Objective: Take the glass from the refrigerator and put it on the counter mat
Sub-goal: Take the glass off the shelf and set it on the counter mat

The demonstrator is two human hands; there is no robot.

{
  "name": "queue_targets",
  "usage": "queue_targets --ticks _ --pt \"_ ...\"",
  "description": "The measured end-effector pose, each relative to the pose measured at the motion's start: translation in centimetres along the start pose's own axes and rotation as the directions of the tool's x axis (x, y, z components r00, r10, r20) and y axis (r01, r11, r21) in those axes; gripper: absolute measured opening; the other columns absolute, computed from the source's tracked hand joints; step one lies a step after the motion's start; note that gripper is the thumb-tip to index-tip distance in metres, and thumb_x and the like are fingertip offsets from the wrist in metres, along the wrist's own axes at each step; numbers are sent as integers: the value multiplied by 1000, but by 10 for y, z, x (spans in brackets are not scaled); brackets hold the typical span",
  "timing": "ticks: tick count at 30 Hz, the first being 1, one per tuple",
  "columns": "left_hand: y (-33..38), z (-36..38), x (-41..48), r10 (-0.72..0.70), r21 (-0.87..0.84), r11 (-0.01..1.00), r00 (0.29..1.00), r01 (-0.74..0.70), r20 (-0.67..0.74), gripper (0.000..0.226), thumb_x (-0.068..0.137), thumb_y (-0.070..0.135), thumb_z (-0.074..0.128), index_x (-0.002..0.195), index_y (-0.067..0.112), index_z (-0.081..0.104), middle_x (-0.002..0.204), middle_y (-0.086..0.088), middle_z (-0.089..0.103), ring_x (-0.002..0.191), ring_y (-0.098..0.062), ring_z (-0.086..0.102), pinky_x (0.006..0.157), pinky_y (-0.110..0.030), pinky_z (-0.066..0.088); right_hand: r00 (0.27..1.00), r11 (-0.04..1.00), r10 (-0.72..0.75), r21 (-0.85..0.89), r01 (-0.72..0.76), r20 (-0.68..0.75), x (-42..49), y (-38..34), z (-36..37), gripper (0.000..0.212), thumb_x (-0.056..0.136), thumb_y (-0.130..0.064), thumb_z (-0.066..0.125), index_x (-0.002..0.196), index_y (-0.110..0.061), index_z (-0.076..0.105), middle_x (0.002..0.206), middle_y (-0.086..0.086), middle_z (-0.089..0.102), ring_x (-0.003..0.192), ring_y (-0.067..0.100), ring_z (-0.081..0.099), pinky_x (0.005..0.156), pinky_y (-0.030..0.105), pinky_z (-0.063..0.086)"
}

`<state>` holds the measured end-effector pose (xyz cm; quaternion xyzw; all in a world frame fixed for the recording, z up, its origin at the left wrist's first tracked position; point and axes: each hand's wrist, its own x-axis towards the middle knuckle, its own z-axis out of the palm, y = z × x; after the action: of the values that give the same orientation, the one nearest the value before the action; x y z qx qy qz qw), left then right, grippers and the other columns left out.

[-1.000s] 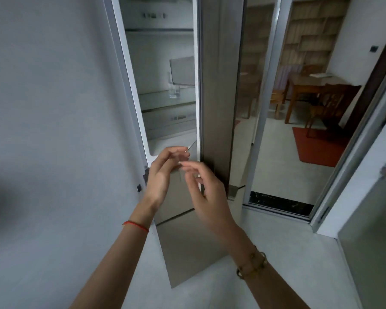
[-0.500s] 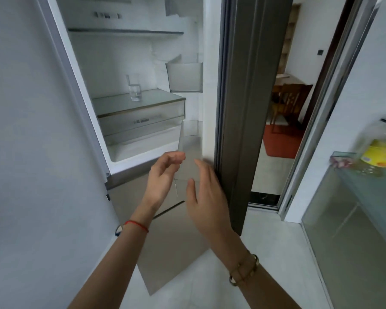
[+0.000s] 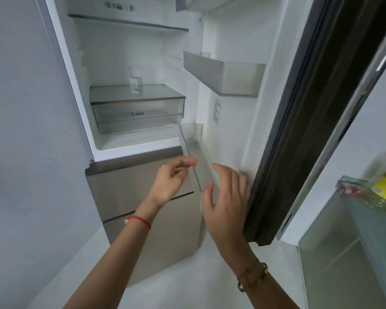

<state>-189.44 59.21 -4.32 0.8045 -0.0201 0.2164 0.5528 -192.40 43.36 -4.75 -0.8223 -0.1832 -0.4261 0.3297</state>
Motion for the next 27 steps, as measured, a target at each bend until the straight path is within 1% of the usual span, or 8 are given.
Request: queue_targets --ticks 1,5,8,11,16,20,24,27 --pt "0 18 3 -12 15 1000 1000 13 -11 41 94 -5 49 106 27 71 116 3 73 117 -14 66 107 -31 48 1000 1000 -22 19 22 20 6 17 -1 29 91 -12 62 119 -11 65 111 5 70 102 22 59 88 33 44" --pt "0 30 5 -16 25 1000 1000 17 -8 43 92 -6 48 106 29 70 117 5 72 120 -15 65 105 -28 47 989 998 -53 24 50 137 21 25 12 25 89 -14 60 114 -15 63 107 3 67 101 25 60 84 36 48" --pt "2 41 13 -37 43 998 999 38 -20 42 93 -6 49 108 27 70 115 8 70 118 -11 63 102 -22 46 977 998 -40 -34 48 212 35 40 26 26 88 -19 57 113 -16 62 108 4 67 102 27 61 84 37 48" --pt "-2 50 28 -50 49 997 998 51 -26 42 93 -6 48 114 22 71 118 9 69 120 -10 61 104 -23 45 968 994 -7 -104 34 252 50 58 45 26 87 -17 63 113 -14 63 108 7 67 102 30 61 83 39 48" --pt "-8 63 67 -33 50 998 999 33 -13 46 93 -6 47 123 21 68 128 7 66 123 -8 57 97 -7 41 941 981 79 -192 -15 328 78 88 81 30 88 -18 67 117 -10 64 112 10 67 104 32 62 85 42 49" --pt "-16 67 104 -15 20 1000 1000 15 -3 47 92 -7 46 124 22 66 129 7 65 123 -7 56 98 -9 41 932 976 107 -214 -33 345 106 107 112 32 90 -19 68 120 -10 63 114 11 67 106 32 62 88 43 50" --pt "-27 56 133 8 -8 1000 999 -9 -41 47 92 -8 46 125 19 66 129 7 66 122 -6 58 105 -17 44 926 974 127 -223 -48 356 133 123 136 28 91 -16 68 117 -7 65 105 14 71 97 34 65 83 42 50" --pt "-37 40 145 23 -56 998 996 -28 -88 43 93 -11 47 124 11 67 127 5 68 116 4 62 99 -13 46 903 966 171 -249 -74 395 149 141 143 29 100 -28 57 120 -9 66 104 10 72 93 27 66 78 35 51"
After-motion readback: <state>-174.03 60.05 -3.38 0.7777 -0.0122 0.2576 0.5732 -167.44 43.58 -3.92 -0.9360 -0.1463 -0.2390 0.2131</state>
